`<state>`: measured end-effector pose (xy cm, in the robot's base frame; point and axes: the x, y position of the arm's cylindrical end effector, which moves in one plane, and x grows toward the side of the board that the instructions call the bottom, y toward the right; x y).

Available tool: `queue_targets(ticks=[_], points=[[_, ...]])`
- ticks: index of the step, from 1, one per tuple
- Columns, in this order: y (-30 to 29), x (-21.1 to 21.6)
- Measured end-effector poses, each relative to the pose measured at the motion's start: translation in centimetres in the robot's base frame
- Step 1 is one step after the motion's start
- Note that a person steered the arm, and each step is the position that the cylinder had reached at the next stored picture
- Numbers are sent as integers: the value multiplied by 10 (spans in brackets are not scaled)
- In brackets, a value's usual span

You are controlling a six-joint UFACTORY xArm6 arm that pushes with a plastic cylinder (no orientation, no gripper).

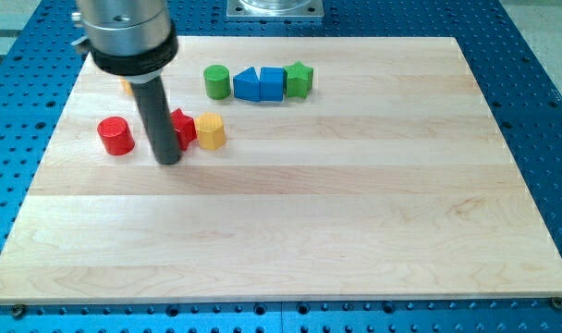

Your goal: Slide the red circle slightly to the top

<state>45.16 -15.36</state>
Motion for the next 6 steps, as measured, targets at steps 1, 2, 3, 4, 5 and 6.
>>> queue_targets(ticks=[1,2,3,4,5,6], points=[[-64,32],[-89,9],[-72,-8],[-72,-20],[-93,-32],[-100,-94]])
